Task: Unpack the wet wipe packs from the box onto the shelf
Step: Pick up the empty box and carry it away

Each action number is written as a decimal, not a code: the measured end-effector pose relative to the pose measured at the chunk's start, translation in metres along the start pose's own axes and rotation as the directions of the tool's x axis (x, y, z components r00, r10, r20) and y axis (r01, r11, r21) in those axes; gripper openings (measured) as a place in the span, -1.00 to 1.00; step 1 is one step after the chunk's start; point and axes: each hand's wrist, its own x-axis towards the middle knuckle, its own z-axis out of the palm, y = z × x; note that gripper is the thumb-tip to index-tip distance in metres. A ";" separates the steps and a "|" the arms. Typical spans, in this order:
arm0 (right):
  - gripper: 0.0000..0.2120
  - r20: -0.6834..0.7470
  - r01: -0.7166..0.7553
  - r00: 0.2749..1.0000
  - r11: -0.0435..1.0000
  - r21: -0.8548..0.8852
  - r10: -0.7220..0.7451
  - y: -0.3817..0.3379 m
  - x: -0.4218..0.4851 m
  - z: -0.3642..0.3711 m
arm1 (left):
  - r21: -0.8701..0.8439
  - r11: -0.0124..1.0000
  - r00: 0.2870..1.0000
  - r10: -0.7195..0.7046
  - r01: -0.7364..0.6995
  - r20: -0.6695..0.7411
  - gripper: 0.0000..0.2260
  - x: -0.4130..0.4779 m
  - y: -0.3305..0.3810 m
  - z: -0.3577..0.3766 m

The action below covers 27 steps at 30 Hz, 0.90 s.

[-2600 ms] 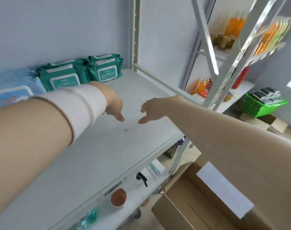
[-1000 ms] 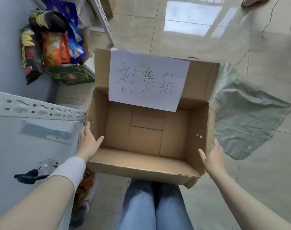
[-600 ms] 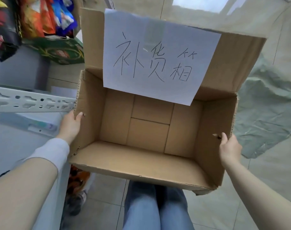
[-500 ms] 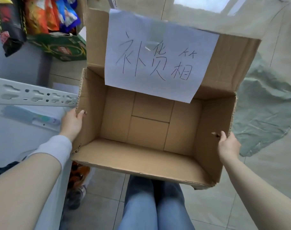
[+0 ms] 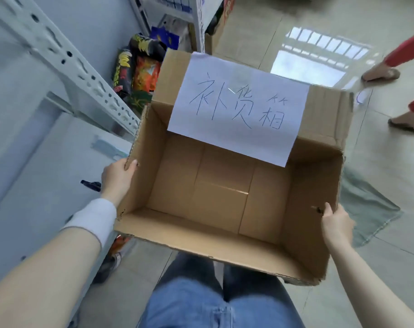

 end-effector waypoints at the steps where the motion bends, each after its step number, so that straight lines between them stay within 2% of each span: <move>1: -0.61 -0.003 0.050 0.999 0.999 0.010 -0.049 0.001 -0.001 -0.011 | -0.021 1.000 0.999 -0.016 0.015 -0.036 -0.65 -0.015 0.003 -0.007; 6: -0.61 -0.011 0.326 0.945 0.944 -0.059 -0.327 -0.010 0.013 -0.062 | -0.081 0.986 0.966 -0.161 0.147 -0.204 -0.70 -0.112 0.019 -0.020; 12: -0.61 0.134 0.587 0.809 0.781 -0.215 -0.572 -0.021 0.013 -0.095 | -0.258 0.903 0.853 -0.416 0.344 -0.316 -0.73 -0.256 -0.009 0.004; 17: -0.72 0.266 0.762 0.646 0.625 -0.171 -0.715 -0.016 -0.024 -0.070 | -0.434 0.759 0.685 -0.638 0.485 -0.352 -0.73 -0.363 -0.061 0.026; 20: -0.70 0.336 0.844 0.532 0.520 -0.134 -0.777 -0.010 -0.066 -0.048 | -0.527 0.615 0.544 -0.781 0.587 -0.307 -0.73 -0.431 -0.095 0.043; 22: -0.77 0.398 0.889 0.453 0.439 -0.131 -0.798 -0.005 -0.103 -0.032 | -0.558 0.535 0.459 -0.842 0.634 -0.284 -0.71 -0.483 -0.116 0.054; 24: -0.81 0.469 0.933 0.354 0.343 -0.111 -0.809 0.005 -0.144 -0.015 | -0.603 0.459 0.374 -0.887 0.652 -0.270 -0.70 -0.537 -0.136 0.064; 27: -0.76 0.546 0.978 0.208 0.177 -0.110 -0.812 0.021 -0.216 0.011 | -0.689 0.311 0.218 -0.950 0.655 -0.222 -0.70 -0.621 -0.162 0.076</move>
